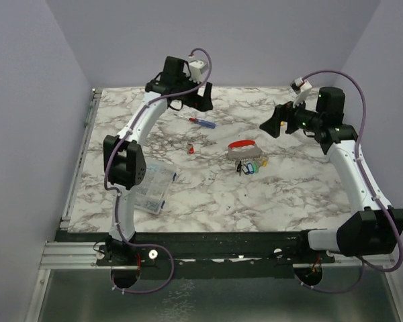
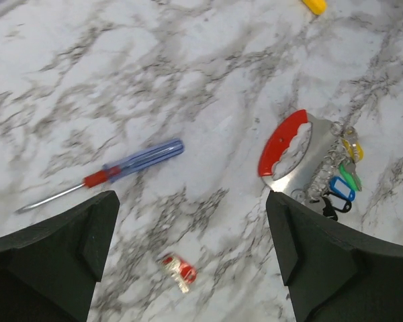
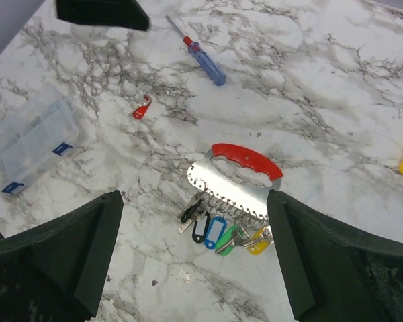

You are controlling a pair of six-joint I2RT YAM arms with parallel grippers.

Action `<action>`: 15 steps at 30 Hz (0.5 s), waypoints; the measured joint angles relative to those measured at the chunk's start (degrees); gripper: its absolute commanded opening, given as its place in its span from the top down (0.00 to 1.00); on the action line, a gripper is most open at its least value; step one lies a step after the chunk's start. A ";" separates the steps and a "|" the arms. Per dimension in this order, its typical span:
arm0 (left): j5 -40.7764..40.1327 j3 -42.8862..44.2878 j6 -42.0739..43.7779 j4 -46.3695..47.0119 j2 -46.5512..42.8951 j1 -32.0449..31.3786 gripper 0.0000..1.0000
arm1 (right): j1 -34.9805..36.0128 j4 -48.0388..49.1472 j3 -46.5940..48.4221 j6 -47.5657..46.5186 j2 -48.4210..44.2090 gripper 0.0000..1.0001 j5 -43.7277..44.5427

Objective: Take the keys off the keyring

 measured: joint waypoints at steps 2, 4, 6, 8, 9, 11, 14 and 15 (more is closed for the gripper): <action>-0.46 1.05 -0.11 -3.17 -2.10 3.32 0.01 | -1.01 -0.92 2.51 -0.13 2.19 0.00 -0.87; -0.98 1.49 -0.11 -5.81 -3.85 6.62 0.01 | -2.91 -2.43 4.83 -0.26 4.52 0.00 -2.03; -1.36 1.22 -0.11 -9.20 -5.88 11.47 0.01 | -5.92 -4.11 6.60 -0.52 6.88 0.00 -3.26; -1.64 -1.88 -0.04 -10.73 -8.39 16.00 0.01 | -9.07 -5.95 7.21 -1.07 8.90 0.00 -3.91; -1.99 -3.82 0.13 -11.58 -9.55 17.75 0.01 | -10.69 -7.13 7.19 -1.44 9.86 0.00 -4.13; -3.21 -9.16 0.57 -12.85 -12.26 20.98 0.01 | -12.87 -8.61 6.84 -1.99 10.97 0.00 -4.20; -6.03 -18.05 1.01 -14.10 -16.48 23.19 0.01 | -15.23 -10.36 5.07 -3.06 11.26 0.00 -4.17; -6.95 -21.33 1.18 -14.21 -18.03 23.28 0.01 | -15.61 -10.88 4.42 -3.58 11.26 0.00 -4.20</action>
